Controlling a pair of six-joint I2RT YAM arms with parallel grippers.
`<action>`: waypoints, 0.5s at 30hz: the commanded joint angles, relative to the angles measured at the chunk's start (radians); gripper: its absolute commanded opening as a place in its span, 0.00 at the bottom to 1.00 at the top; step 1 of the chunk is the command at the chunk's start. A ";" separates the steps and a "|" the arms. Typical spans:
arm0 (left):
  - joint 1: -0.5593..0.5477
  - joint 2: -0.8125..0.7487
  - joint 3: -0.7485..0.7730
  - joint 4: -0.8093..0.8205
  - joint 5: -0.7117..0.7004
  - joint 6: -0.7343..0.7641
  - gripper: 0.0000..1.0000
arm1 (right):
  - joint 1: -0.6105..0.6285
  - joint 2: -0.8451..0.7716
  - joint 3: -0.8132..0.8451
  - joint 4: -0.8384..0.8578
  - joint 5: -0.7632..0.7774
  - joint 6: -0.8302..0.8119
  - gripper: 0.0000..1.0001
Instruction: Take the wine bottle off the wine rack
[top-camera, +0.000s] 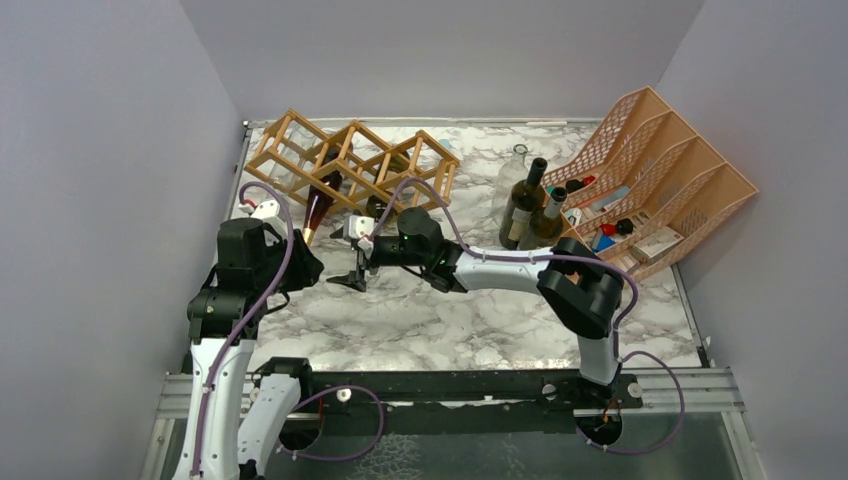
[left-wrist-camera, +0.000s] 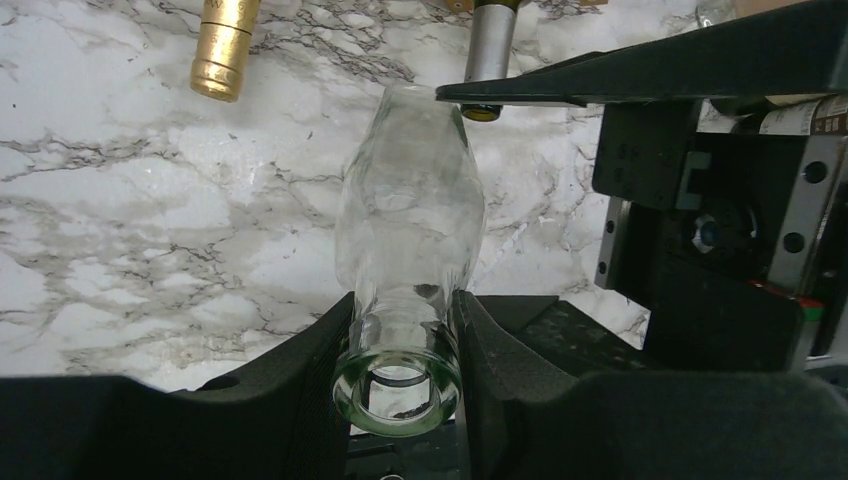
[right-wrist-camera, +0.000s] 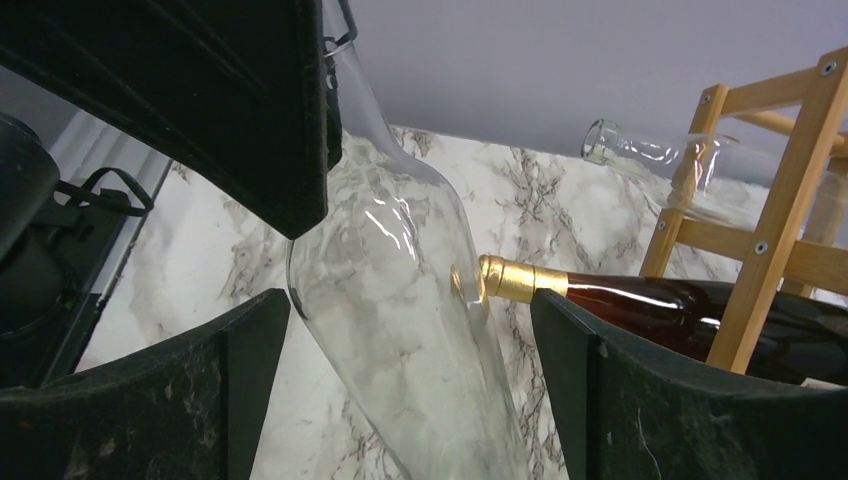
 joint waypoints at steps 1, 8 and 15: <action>-0.012 -0.008 0.035 0.069 0.061 0.002 0.00 | 0.030 0.052 0.046 0.092 0.038 -0.073 0.92; -0.014 0.005 0.051 0.067 0.069 0.003 0.00 | 0.050 0.075 0.034 0.142 0.093 -0.119 0.77; -0.014 0.014 0.070 0.068 0.091 0.020 0.20 | 0.056 0.040 0.037 0.090 0.141 -0.028 0.45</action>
